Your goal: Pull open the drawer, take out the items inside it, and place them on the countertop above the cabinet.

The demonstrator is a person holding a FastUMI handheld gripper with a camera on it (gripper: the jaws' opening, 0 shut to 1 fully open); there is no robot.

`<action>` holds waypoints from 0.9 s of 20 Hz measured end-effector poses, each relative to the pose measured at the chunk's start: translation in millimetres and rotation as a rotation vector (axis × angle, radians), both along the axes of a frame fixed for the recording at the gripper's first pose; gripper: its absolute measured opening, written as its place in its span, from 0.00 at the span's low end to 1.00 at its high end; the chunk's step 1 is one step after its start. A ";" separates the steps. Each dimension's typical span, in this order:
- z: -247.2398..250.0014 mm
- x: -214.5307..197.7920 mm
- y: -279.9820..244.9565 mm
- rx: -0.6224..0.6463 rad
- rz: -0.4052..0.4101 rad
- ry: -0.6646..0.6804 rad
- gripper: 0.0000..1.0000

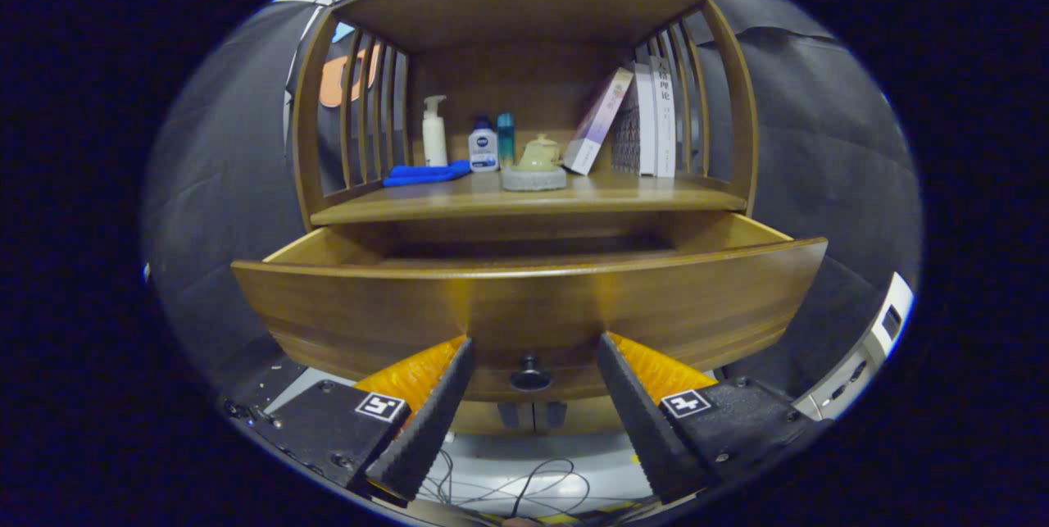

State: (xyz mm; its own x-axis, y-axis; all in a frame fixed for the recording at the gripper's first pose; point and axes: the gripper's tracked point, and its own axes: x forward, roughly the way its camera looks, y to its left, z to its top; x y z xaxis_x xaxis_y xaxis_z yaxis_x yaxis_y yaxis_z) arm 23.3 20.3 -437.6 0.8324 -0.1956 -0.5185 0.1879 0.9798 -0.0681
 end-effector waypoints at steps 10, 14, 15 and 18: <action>-4.2 56.1 -10.1 -0.008 0.006 0.006 0.99; -5.1 74.2 -14.7 -0.016 0.009 0.005 0.99; -5.8 78.7 -15.9 -0.019 0.009 0.004 0.99; -8.0 94.2 -17.8 -0.029 0.007 -0.002 0.99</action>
